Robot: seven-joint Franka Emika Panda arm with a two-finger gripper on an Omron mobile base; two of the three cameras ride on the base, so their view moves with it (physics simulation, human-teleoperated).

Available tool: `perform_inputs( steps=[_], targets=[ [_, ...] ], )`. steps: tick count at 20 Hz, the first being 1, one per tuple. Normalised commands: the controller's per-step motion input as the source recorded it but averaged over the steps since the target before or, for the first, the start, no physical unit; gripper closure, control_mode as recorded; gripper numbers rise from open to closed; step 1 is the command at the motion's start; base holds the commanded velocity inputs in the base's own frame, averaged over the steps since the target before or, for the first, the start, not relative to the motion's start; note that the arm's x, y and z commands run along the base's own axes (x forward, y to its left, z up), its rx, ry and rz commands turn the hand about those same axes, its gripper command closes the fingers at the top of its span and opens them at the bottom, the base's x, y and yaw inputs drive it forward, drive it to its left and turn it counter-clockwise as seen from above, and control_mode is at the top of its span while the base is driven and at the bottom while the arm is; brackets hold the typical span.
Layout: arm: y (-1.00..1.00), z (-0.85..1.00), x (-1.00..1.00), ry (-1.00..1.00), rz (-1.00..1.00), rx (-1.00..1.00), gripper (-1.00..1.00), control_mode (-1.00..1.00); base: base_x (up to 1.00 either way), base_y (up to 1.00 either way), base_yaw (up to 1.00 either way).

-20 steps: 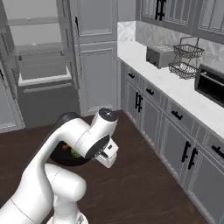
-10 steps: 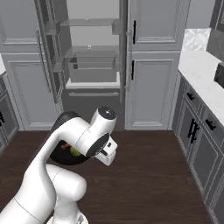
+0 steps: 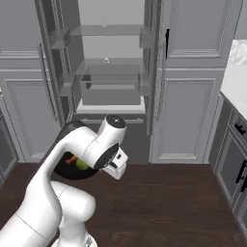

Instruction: Pick the chicken drumstick and lime from their plates and place them in the bowl. Then put the bowl in the fridge.

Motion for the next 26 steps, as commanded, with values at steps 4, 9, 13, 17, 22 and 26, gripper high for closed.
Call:
perform_inputs(
  steps=[4,9,13,17,22,26],
  targets=[
    [0.00,0.00,0.00,0.00,0.00,0.00,1.00,1.00,1.00,-0.13,0.26],
    [0.00,0.00,0.00,0.00,0.00,0.00,1.00,1.00,1.00,-0.15,0.33],
    [0.00,0.00,0.00,0.00,0.00,0.00,1.00,1.00,1.00,-0.07,0.14],
    [0.00,0.00,0.00,0.00,0.00,0.00,1.00,1.00,0.88,-0.28,0.01],
    [0.00,0.00,0.00,0.00,0.00,0.00,1.00,1.00,0.89,-0.09,0.00],
    [0.00,0.00,0.00,0.00,0.00,0.00,1.00,1.00,0.64,-0.09,0.00]
  ],
)
